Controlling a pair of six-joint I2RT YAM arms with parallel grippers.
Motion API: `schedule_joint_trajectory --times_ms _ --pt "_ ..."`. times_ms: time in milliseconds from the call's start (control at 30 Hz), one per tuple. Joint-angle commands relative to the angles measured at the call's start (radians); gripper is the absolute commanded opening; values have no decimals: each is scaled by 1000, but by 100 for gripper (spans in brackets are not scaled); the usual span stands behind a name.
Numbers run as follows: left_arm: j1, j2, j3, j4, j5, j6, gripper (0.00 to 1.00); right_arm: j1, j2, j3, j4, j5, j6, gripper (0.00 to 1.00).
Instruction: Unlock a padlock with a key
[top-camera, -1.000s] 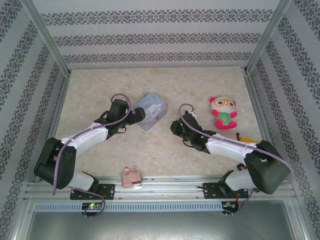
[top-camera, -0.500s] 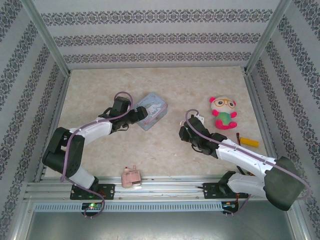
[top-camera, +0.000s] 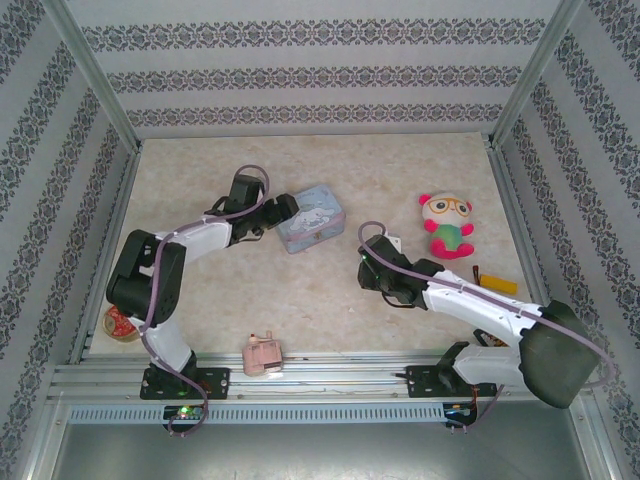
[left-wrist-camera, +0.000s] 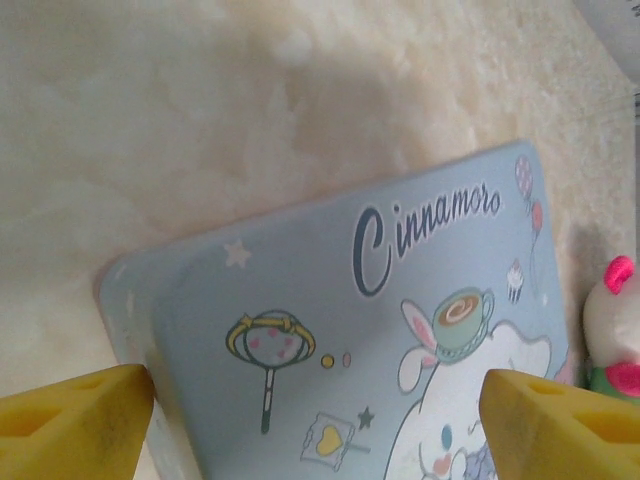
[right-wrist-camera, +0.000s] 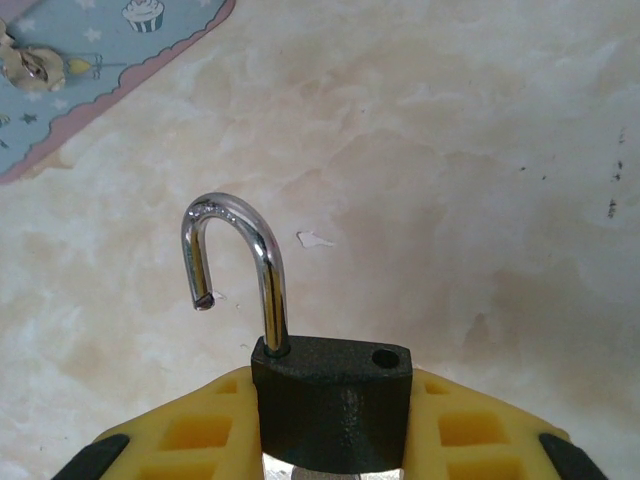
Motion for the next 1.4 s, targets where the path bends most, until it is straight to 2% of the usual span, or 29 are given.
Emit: schedule_joint_trajectory --times_ms 0,300,467,667,1033,1367 --pt "22 38 68 65 50 11 84 9 31 51 -17 -37 -23 0" --pt "29 171 226 62 113 -13 85 -30 104 79 -10 -164 -26 0" --pt "30 161 223 67 100 -19 88 -76 97 68 -16 -216 -25 0" --pt "52 92 158 54 78 -9 99 -149 113 71 -49 -308 -59 0" --pt "107 -126 -65 70 53 -34 99 -207 268 187 -151 -322 -175 0" --pt "178 -302 -205 42 34 -21 99 -248 449 307 -215 -260 -230 2"
